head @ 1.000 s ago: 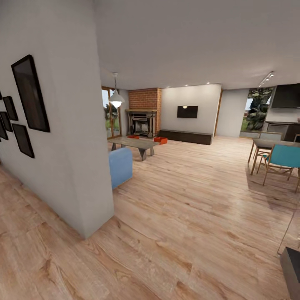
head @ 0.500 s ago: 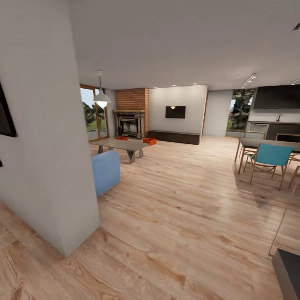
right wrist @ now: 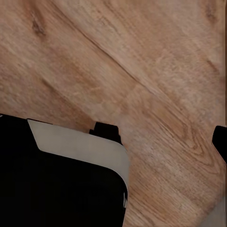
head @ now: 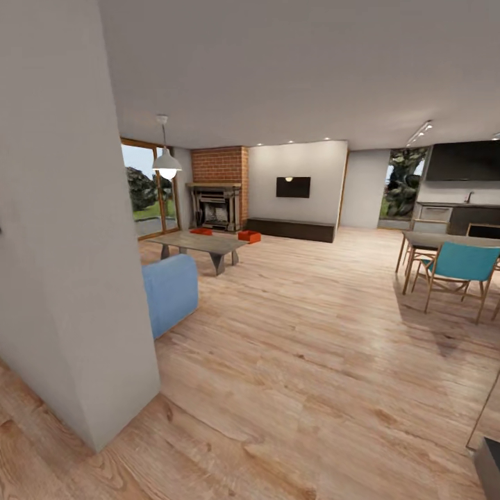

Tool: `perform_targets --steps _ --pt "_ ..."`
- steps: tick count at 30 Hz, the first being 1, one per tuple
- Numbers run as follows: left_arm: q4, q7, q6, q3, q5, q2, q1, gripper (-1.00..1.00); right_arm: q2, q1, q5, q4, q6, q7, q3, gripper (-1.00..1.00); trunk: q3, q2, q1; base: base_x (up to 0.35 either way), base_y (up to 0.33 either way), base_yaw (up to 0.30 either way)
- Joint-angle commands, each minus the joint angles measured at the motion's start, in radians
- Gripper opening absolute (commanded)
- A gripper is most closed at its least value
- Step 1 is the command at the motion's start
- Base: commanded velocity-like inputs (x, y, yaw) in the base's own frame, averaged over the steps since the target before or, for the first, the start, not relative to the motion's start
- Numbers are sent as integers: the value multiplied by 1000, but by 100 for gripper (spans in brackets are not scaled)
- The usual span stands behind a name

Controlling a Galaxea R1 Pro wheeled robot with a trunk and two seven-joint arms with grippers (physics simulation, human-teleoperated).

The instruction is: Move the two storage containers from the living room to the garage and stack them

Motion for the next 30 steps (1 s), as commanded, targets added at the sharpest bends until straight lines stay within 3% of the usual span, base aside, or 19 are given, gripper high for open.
perform_targets --steps 1,6,14,30 --pt "-2 1 7 4 2 0 0 100 1 -1 6 3 -4 -6 4 100 -1 -1 1 324 0 0" --pt "-2 1 9 4 3 1 0 100 1 -1 7 3 -5 -6 4 100 -1 -1 1 324 0 -46" --pt "-2 1 9 4 3 0 0 100 1 -1 8 3 -5 -6 4 100 -1 -1 1 324 0 -240" --pt "9 1 11 5 6 1 0 100 2 -1 8 3 -3 -6 5 100 -1 -1 1 324 0 -7"
